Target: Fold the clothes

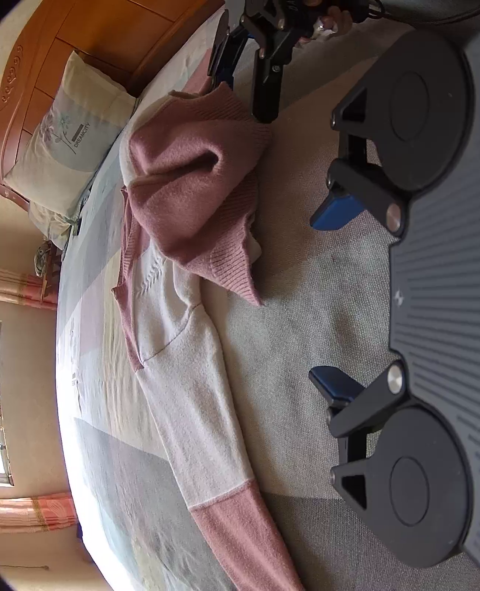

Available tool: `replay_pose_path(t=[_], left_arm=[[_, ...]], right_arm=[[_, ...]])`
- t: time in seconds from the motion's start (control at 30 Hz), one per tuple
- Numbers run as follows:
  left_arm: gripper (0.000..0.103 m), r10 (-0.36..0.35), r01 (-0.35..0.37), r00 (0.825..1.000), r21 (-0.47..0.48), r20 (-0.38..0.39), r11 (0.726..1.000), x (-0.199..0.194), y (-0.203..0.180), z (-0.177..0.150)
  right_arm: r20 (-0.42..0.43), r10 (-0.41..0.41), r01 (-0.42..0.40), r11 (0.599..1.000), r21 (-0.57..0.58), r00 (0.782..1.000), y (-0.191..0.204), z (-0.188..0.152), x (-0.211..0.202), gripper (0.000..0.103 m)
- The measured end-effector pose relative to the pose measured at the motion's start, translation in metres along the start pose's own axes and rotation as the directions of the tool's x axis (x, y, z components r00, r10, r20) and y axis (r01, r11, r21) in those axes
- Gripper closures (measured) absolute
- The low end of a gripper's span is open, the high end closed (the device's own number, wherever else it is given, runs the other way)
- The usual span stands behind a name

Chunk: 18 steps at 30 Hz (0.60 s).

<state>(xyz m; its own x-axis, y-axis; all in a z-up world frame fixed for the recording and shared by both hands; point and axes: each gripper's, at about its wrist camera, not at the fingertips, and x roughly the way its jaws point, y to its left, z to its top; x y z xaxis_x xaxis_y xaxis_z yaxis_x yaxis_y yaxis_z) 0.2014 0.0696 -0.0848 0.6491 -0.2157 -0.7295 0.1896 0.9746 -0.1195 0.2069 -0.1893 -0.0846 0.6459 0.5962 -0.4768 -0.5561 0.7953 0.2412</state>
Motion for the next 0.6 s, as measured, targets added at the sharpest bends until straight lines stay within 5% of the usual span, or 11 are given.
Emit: replay_pose_path(t=[0.13, 0.33, 0.6], left_arm=[[0.022, -0.012, 0.012, 1.0, -0.008, -0.008, 1.0, 0.005, 0.002, -0.003], [0.021, -0.023, 0.023, 1.0, -0.002, -0.02, 1.0, 0.011, 0.002, -0.008], [0.017, -0.047, 0.047, 0.999, 0.011, -0.01, 0.999, 0.012, 0.003, -0.013]], right_arm=[[0.045, -0.006, 0.003, 0.998, 0.063, 0.999, -0.011, 0.001, -0.005, 0.0], [0.083, 0.114, -0.127, 0.978, 0.163, 0.99, -0.027, 0.013, 0.003, 0.0], [0.055, 0.06, -0.068, 0.985, 0.161, 0.997, -0.035, 0.0, 0.011, 0.014]])
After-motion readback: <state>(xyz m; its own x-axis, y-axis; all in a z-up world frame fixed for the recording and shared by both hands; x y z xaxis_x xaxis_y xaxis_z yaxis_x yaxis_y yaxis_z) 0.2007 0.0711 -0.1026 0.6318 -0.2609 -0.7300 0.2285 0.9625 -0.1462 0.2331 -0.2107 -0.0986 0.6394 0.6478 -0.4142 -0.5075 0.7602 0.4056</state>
